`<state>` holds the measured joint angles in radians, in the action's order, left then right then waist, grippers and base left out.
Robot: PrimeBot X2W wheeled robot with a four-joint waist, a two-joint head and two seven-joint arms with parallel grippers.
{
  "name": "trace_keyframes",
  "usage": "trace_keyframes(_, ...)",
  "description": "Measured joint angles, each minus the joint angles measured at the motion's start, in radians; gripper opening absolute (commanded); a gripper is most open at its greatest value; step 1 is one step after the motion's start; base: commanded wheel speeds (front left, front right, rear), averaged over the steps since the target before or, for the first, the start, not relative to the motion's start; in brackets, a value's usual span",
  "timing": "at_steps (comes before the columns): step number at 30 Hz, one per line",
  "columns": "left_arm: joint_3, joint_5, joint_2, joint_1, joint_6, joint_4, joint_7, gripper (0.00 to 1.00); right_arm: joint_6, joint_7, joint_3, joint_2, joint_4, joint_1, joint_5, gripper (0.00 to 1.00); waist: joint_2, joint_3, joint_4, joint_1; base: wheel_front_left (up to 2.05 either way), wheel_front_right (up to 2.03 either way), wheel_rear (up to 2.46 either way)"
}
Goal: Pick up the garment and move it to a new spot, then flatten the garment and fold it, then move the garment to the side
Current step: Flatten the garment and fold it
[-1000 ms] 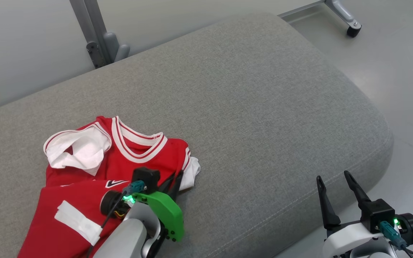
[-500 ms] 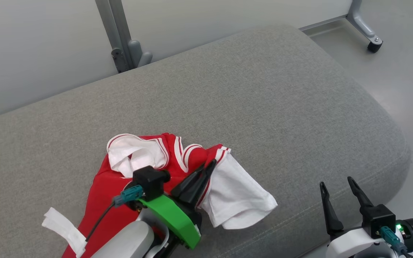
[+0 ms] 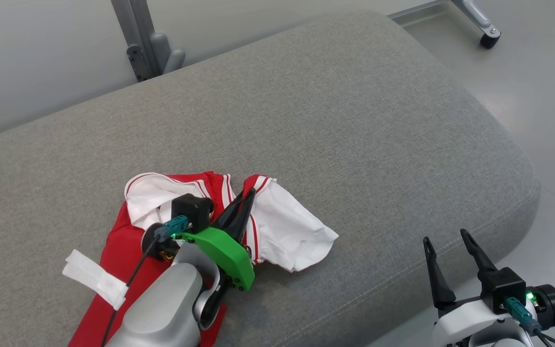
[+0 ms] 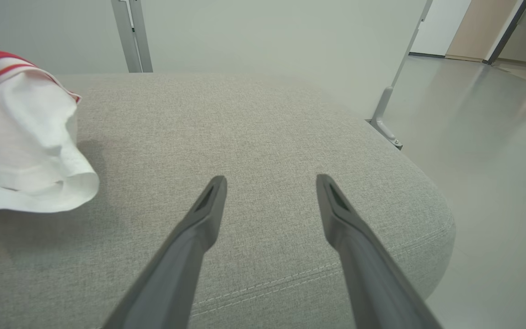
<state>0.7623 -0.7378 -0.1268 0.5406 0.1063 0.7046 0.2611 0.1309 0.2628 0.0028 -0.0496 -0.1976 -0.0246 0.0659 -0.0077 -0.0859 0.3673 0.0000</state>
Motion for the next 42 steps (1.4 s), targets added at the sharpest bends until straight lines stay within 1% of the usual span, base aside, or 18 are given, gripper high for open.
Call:
trace_keyframes(1,-0.007,0.012,0.012,0.007,0.000,0.008,0.000,0.36,0.000,0.000,-0.002,0.000,0.000,0.000,-0.002,1.00,0.0000,-0.005,0.004,0.0000,0.00,0.00,0.00)
trace_keyframes(2,-0.010,0.024,0.022,0.014,0.003,0.014,0.001,0.47,0.000,0.000,-0.003,0.000,0.001,0.001,-0.004,1.00,0.0000,-0.010,0.007,0.0000,0.00,0.00,0.00)
trace_keyframes(3,-0.013,0.036,0.032,0.017,0.008,0.016,0.001,0.85,0.000,0.000,-0.003,0.000,0.002,0.001,-0.007,1.00,0.0000,-0.016,0.009,0.0000,0.00,0.00,0.00)
trace_keyframes(4,-0.014,0.040,0.044,0.018,0.009,0.019,0.001,1.00,0.000,0.000,-0.003,-0.001,0.002,0.001,-0.012,1.00,0.0000,-0.021,0.011,0.0000,0.00,0.00,0.00)
trace_keyframes(7,-0.029,0.057,0.061,0.020,0.016,0.011,0.001,1.00,0.000,0.000,-0.002,0.000,0.004,0.001,-0.021,1.00,0.0000,-0.037,0.011,0.0000,0.00,0.00,0.00)
trace_keyframes(11,-0.063,0.072,0.069,0.022,0.018,-0.037,0.002,1.00,0.000,0.000,-0.011,0.000,0.005,0.007,-0.030,1.00,0.0000,-0.046,-0.005,0.0000,0.00,0.00,0.00)
trace_keyframes(14,-0.088,0.103,0.075,0.007,0.021,-0.103,0.003,1.00,0.000,0.000,-0.029,0.000,0.010,0.004,-0.032,1.00,0.0000,-0.042,-0.035,0.0000,0.00,0.00,0.00)
trace_keyframes(15,-0.119,0.117,0.076,-0.006,0.021,-0.143,0.003,1.00,0.000,0.000,-0.035,0.000,0.016,0.004,-0.033,1.00,0.0000,-0.038,-0.055,0.0000,0.00,0.00,0.00)
trace_keyframes(17,-0.153,0.132,0.074,-0.031,0.012,-0.179,0.003,1.00,0.000,0.000,-0.043,0.001,0.021,0.004,-0.032,1.00,0.0000,-0.032,-0.075,0.0000,0.00,0.00,0.00)
trace_keyframes(25,-0.299,0.214,0.013,-0.194,-0.045,-0.338,0.003,1.00,0.000,0.000,-0.077,0.001,0.058,0.001,-0.010,1.00,0.0000,0.015,-0.159,0.0000,0.00,0.00,0.00)
trace_keyframes(27,-0.335,0.231,0.003,-0.228,-0.054,-0.386,0.003,1.00,0.000,0.000,-0.091,0.000,0.071,0.002,-0.009,1.00,0.0000,0.021,-0.184,0.0000,0.00,0.00,0.00)
trace_keyframes(31,-0.421,0.254,-0.006,-0.336,-0.055,-0.459,0.003,1.00,0.000,0.000,-0.098,0.000,0.077,-0.004,0.001,1.00,0.0000,0.036,-0.236,0.0000,0.00,0.00,0.00)
trace_keyframes(35,-0.492,0.298,-0.016,-0.422,-0.054,-0.477,0.003,1.00,0.000,0.000,-0.091,0.001,0.075,-0.008,0.008,1.00,0.0000,0.053,-0.279,0.0000,0.00,0.00,0.00)
trace_keyframes(42,-0.589,0.359,-0.033,-0.534,-0.035,-0.448,0.003,1.00,0.000,0.000,-0.084,0.001,0.058,-0.015,0.010,1.00,0.0000,0.090,-0.329,0.0000,0.00,0.00,0.00)
